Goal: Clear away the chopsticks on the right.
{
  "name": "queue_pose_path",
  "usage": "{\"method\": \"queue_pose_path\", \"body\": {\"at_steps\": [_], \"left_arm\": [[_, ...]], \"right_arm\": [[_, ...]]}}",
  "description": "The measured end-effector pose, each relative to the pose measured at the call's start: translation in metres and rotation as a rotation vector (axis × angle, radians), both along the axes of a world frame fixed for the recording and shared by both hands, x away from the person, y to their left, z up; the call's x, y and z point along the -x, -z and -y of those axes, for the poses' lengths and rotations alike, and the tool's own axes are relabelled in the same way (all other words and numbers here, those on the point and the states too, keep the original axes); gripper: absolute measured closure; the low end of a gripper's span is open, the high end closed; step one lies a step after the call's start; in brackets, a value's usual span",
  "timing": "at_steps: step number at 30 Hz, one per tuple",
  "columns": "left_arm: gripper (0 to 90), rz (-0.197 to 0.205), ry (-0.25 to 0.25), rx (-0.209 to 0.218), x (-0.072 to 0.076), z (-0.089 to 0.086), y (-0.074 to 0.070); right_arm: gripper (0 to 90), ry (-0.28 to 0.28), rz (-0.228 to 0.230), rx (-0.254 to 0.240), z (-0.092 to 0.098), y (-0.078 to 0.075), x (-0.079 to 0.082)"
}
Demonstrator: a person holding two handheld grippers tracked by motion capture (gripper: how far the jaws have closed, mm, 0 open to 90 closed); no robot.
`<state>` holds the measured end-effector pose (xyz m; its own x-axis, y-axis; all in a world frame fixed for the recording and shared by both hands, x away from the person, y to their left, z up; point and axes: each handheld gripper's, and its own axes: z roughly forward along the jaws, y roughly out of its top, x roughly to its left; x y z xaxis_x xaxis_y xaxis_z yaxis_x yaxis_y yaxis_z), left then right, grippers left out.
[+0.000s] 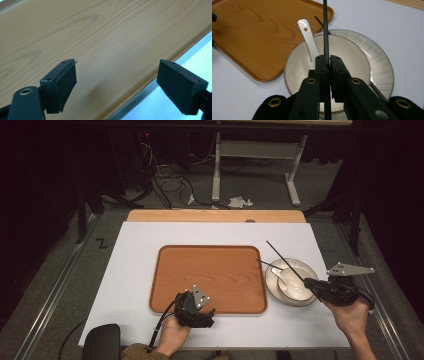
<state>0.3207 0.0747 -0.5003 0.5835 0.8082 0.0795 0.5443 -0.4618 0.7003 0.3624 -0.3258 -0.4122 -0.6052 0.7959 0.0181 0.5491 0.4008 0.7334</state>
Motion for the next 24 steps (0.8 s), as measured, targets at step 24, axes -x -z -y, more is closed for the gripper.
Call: {"method": "queue_pose_path", "body": {"at_steps": [24], "left_arm": [[16.5,0.017,0.077,0.001,-0.01,0.018,-0.003]], "right_arm": [[86.4,-0.097,-0.05,0.059,-0.081,0.024,0.021]]}}
